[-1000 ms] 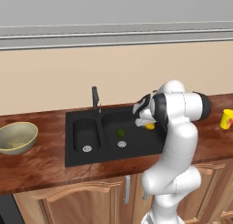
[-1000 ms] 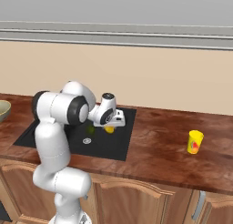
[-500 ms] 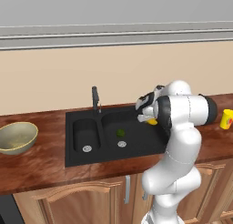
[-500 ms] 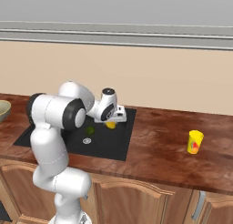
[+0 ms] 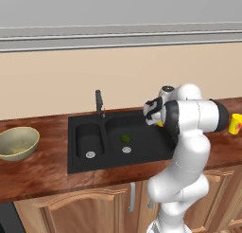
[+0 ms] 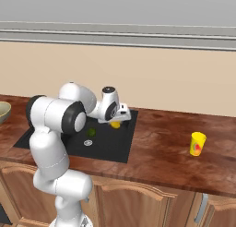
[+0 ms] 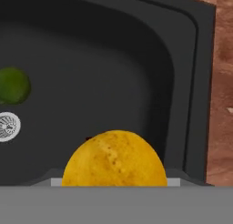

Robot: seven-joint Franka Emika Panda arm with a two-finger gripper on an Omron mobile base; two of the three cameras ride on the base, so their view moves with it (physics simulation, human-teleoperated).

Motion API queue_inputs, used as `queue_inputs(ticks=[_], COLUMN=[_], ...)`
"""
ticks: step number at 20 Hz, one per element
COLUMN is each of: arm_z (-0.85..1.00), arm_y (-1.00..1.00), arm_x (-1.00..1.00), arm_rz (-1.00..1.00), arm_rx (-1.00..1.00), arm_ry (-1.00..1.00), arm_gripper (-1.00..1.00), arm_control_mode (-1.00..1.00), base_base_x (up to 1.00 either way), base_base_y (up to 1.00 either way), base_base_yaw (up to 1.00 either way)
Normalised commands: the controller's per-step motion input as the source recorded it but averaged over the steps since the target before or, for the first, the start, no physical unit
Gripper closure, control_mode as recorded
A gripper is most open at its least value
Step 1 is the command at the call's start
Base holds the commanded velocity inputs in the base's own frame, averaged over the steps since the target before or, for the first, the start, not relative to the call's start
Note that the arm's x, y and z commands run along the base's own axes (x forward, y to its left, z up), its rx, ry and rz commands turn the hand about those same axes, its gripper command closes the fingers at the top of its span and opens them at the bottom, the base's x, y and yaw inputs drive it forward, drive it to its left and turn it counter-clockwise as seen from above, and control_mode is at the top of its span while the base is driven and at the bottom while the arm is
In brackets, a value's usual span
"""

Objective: Remove the lime and mango from the sink. Then move the bowl and cup from the counter to the sink for washing.

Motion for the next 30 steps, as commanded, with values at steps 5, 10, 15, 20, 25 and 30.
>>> queue_inputs(ticks=[5, 10, 15, 20, 25, 30], arm_z=[0.16, 0.17, 0.15, 0.08, 0.03, 0.01], arm_y=[-0.22, -0.25, -0.32, -0.31, -0.33, -0.32], arm_x=[0.03, 0.04, 0.01, 0.07, 0.10, 0.11], arm_rz=[0.00, 0.00, 0.00, -0.01, -0.02, -0.02], arm_rx=[-0.01, 0.00, 0.00, 0.00, 0.00, 0.00], arm_ry=[0.00, 0.00, 0.00, 0.00, 0.00, 0.04], arm_gripper=[1.00, 1.00, 1.00, 1.00, 1.00, 1.00], arm_control_mode=[-1.00, -1.00, -1.00, -1.00, -1.00, -1.00], base_base_x=[0.00, 0.00, 0.00, 0.00, 0.00, 0.00], base_base_y=[0.00, 0.00, 0.00, 0.00, 0.00, 0.00], base_base_yaw=[0.00, 0.00, 0.00, 0.00, 0.00, 0.00])
